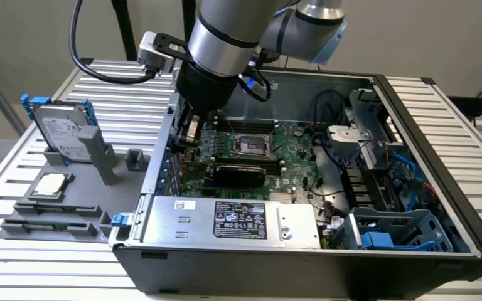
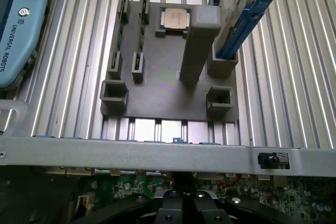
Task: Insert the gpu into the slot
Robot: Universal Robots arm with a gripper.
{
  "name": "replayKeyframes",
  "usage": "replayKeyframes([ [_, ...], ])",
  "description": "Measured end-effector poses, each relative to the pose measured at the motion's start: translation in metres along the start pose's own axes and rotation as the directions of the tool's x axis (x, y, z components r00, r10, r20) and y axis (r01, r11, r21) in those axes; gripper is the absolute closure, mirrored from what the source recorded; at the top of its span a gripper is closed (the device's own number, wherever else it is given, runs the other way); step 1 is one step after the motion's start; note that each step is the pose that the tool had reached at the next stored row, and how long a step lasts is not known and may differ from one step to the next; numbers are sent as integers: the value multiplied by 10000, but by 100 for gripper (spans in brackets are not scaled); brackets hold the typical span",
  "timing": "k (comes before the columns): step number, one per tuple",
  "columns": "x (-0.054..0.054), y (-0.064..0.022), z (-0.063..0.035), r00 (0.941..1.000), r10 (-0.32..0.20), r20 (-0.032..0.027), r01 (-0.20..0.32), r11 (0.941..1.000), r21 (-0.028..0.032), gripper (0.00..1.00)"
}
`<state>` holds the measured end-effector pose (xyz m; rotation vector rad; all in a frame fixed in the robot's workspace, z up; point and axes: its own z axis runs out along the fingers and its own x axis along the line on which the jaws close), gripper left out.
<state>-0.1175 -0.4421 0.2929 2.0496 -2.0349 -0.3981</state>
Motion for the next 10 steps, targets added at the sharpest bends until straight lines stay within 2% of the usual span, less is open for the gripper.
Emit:
replayKeyframes([
  [6,0,-24,-31,10000,-9,31,9,10000,-4,89],
  [8,14,-27,-83,10000,-1,7,1,10000,-51,89],
  [10,43,-30,-99,10000,-1,9,1,10000,-66,89],
])
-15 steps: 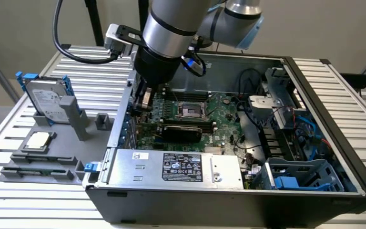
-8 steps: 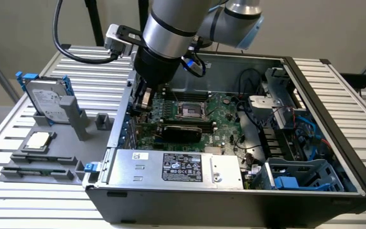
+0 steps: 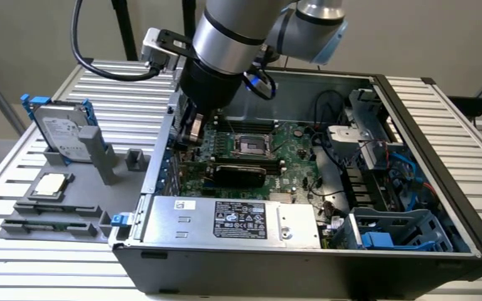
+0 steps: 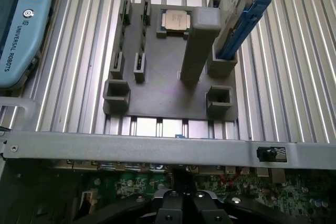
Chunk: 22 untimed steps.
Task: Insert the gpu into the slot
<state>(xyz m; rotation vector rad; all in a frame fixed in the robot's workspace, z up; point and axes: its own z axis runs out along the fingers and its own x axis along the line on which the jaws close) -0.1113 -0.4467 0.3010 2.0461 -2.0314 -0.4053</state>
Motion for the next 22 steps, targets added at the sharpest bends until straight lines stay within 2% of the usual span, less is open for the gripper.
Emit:
replayKeyframes([
  [4,83,0,-3,10000,1,-2,-1,10000,-2,89],
  [7,91,-12,-1,10000,1,-3,-1,10000,2,89],
  [9,91,-18,9,10000,0,-1,0,10000,36,89],
  [13,93,-31,41,10000,0,-2,0,9998,191,89],
  [14,93,-33,42,10000,7,-2,-7,9998,210,89],
  [16,93,-33,45,10000,19,1,-19,9997,236,89],
  [22,84,-36,57,9998,170,62,-171,9995,248,89],
])
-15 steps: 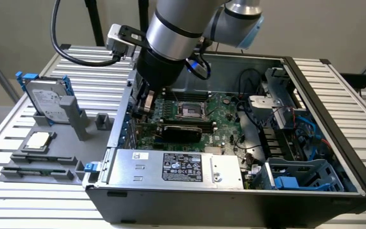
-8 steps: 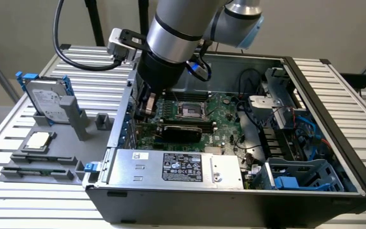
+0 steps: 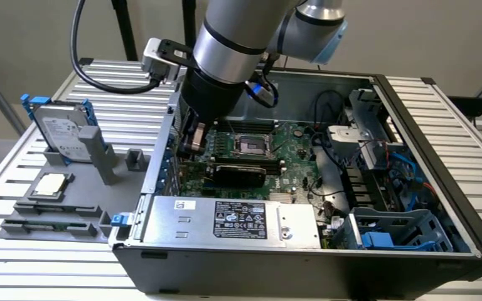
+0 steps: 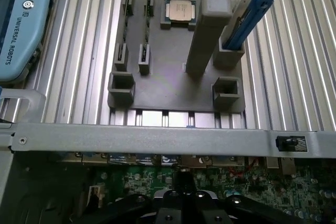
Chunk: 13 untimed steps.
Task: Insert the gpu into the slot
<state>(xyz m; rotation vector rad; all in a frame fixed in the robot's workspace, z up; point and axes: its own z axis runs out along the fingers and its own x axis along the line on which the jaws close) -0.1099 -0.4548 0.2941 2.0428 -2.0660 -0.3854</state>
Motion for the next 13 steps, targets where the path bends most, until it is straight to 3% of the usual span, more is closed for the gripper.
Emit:
replayKeyframes([
  [13,-2,12,20,9975,668,234,-668,9978,16,89],
])
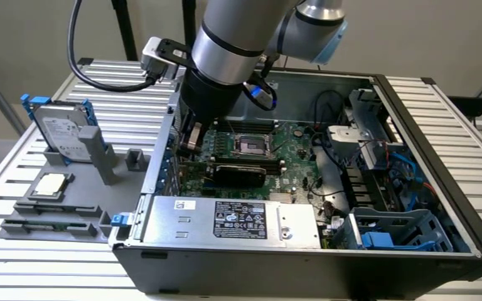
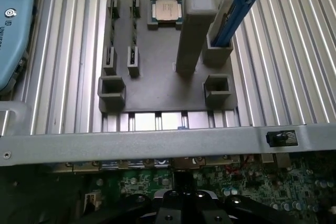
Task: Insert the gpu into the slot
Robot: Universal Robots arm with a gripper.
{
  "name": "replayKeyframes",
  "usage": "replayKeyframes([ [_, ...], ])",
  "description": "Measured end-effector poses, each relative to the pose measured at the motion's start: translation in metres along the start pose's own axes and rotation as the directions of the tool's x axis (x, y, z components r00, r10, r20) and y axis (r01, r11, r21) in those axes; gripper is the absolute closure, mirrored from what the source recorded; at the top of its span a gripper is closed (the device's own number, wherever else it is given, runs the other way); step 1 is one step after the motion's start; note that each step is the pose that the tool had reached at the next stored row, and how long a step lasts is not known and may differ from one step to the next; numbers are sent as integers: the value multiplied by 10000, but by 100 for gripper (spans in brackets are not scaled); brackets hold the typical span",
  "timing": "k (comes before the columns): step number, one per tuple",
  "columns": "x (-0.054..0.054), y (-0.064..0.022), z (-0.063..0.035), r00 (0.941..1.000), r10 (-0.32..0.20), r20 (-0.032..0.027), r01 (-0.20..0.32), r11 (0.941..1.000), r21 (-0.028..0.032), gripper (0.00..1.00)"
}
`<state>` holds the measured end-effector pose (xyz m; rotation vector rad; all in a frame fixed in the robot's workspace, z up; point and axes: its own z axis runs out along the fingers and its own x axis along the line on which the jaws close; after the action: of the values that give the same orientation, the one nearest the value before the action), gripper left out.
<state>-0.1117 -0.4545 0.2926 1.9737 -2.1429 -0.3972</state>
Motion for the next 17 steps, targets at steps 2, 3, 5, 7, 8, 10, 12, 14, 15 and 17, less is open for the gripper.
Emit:
replayKeyframes([
  [2,0,1,2,10000,84,30,-84,10000,3,89],
  [3,0,2,3,9999,121,42,-121,9999,4,89],
  [5,0,5,5,9998,175,60,-175,9998,4,89],
  [7,-2,7,6,9998,210,72,-210,9998,0,89],
  [8,-4,8,6,9997,227,76,-227,9997,-2,89],
  [10,-10,10,7,9996,260,86,-260,9997,-3,89],
  [12,-9,10,7,9994,337,97,-337,9994,-3,89],
  [14,8,7,5,9992,395,98,-395,9992,-7,89],
  [15,21,4,4,9991,416,96,-416,9991,-7,89],
  [17,50,0,2,9989,452,94,-452,9990,-4,89],
])
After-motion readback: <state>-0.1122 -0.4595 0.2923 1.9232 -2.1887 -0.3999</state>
